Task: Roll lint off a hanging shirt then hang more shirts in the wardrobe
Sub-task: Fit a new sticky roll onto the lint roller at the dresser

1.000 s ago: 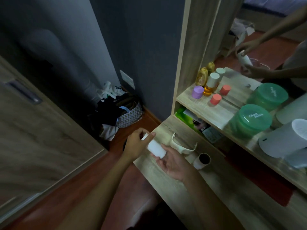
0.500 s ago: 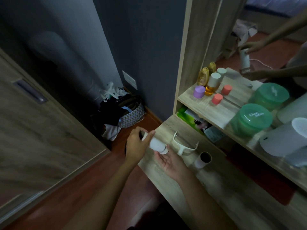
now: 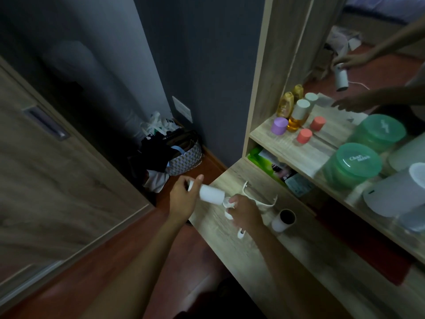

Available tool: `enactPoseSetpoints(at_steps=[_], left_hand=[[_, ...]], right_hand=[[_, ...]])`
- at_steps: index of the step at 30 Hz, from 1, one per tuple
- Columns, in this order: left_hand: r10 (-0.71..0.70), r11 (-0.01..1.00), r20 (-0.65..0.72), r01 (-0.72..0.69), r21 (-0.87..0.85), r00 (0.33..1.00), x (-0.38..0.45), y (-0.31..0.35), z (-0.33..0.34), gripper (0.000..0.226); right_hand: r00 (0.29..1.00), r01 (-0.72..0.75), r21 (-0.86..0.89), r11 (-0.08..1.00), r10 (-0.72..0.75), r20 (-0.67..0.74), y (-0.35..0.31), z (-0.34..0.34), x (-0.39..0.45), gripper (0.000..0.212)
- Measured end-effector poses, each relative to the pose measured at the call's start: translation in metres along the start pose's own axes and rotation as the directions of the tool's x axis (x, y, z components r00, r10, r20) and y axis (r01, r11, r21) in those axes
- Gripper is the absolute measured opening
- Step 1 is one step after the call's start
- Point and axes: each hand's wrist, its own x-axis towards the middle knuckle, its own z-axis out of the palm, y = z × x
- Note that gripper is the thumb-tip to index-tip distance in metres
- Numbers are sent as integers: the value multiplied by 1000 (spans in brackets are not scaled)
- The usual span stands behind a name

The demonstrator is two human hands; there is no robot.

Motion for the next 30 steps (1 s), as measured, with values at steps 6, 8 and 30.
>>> enactPoseSetpoints(at_steps=[6,8,30], left_hand=[[-64,998,1,64,5,998,-2,-6,-6,32],[-63,998,4,63,7,998,-1,-9,-9,34],[-90,994,14,91,-67,996,55,-37,-86,27]], right_hand=[[994,102,-447,889,-102,25,13,4,9,17],[994,104,-478,872,-102,31,14,5,9,17],[964,106,-200,974,-150,-222,-54,32,20,43]])
